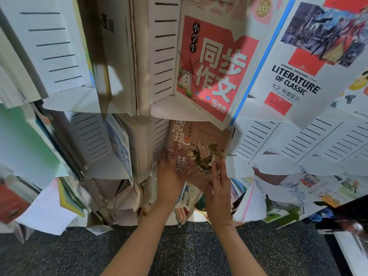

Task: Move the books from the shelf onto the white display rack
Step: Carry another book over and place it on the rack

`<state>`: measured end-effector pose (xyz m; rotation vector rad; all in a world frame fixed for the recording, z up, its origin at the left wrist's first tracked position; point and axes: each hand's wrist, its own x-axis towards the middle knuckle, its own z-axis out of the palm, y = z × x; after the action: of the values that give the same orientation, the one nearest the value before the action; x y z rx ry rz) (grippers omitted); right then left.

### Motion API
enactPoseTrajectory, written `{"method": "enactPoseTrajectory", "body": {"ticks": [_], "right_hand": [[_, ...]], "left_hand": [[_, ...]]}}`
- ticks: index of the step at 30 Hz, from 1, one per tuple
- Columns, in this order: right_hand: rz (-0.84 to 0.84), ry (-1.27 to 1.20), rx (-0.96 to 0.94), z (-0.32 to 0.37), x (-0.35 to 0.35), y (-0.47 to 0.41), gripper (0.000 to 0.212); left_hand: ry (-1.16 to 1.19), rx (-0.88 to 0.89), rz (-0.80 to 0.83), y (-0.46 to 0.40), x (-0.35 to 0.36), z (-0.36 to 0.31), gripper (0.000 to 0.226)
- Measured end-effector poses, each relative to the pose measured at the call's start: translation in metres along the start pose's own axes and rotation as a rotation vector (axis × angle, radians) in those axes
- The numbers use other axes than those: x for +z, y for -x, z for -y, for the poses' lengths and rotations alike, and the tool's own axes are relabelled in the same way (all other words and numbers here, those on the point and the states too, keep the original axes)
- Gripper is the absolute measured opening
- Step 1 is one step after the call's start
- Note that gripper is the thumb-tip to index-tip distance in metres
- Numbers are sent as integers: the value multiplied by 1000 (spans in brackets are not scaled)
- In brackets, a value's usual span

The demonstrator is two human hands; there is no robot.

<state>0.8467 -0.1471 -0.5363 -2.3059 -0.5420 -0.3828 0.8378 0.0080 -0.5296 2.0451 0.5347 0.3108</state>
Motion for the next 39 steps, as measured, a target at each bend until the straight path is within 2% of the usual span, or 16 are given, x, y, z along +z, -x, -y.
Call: {"method": "enactPoseTrajectory", "body": {"ticks": [3,7,9,11,14,18,21,25,29,34,37,39], "right_hand": [[-5,8,15,0,7,5,91],[-14,-11,39,1,7,5,93],[-2,-42,46,5,4,4,94],[-17,-97,50,12,0,4,92],[-78,-280,204,24,-4,-3,90],[-43,-265,315,25,4,-14,85],[-74,-281,367,29,9,-23,90],[-95,-320,453,27,12,-34,97],[-28,-325,397,21,4,-36,80],[62,-366,423,15,-7,-35,71],[23,-281,398,17,-11,-43,45],[-6,-273,416,14,-11,-50,36]], "left_hand": [[148,-59,-16,20,6,-16,59],[327,-162,75,25,8,-24,60],[399,-157,99,24,6,-21,63],[540,-166,131,19,2,-17,56],[756,-204,181,9,-4,-17,39],[779,-241,212,-3,-15,-21,34],[763,-237,215,-7,-21,-26,36],[717,-248,323,-9,-17,-28,60],[697,-288,323,-12,-9,-28,67],[691,-396,162,-9,0,-35,39],[763,-489,180,-7,2,-42,48],[818,-520,196,-9,3,-44,50]]}}
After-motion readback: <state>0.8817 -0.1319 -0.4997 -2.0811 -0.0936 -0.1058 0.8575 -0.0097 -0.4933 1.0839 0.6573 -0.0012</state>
